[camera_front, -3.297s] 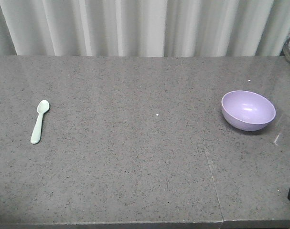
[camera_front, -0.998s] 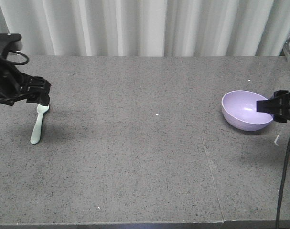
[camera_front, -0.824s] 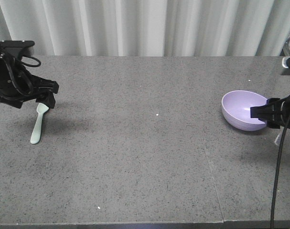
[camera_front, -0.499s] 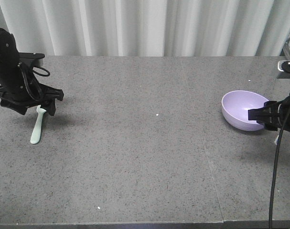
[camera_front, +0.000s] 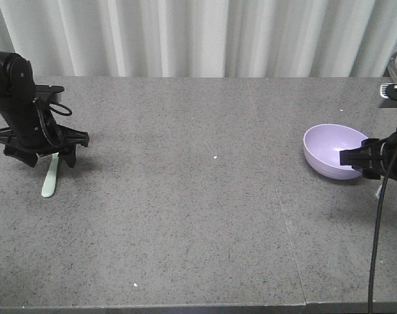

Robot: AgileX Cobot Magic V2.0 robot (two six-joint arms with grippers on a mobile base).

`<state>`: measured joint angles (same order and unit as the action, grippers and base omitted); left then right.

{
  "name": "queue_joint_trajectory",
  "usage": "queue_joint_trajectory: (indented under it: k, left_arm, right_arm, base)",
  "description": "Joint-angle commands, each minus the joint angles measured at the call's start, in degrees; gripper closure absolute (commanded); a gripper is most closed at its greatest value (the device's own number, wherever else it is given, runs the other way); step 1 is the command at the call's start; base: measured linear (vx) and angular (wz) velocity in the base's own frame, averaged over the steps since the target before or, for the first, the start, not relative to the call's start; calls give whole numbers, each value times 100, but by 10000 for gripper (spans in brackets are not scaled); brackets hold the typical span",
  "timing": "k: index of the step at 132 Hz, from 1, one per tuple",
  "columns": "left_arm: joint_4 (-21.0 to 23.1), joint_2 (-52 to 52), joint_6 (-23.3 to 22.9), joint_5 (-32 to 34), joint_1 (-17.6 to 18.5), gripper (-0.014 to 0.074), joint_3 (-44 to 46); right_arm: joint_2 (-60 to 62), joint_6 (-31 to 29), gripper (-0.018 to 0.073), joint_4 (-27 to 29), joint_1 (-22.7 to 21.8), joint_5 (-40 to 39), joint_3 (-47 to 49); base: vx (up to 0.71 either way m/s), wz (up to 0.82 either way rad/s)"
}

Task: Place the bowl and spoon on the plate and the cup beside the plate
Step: 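Close the left gripper on the white spoon handle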

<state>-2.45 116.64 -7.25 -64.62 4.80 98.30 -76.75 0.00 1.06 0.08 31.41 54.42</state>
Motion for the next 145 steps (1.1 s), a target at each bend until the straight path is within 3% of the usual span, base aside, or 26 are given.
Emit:
queue_joint_trajectory:
  k: [1, 16, 111, 125, 145]
  left_arm:
    - [210, -263, -97, 140, -81, 77, 172]
    - [476, -211, -89, 148, -231, 77, 172]
    - [414, 85, -48, 81, -262, 87, 172]
    - [408, 90, -4, 66, -262, 117, 172]
    - [403, 90, 194, 39, -262, 236, 172]
  right_arm:
    - [142, 0, 166, -50, -11, -325, 181]
    - [142, 0, 166, -50, -11, -325, 181]
    - [142, 0, 166, -50, -11, -326, 181]
    - [142, 0, 166, -50, -11, -326, 176]
    - [142, 0, 166, -50, -11, -326, 176]
  base:
    - [0, 0]
    - [0, 0]
    - [0, 0]
    - [0, 0]
    - [0, 0]
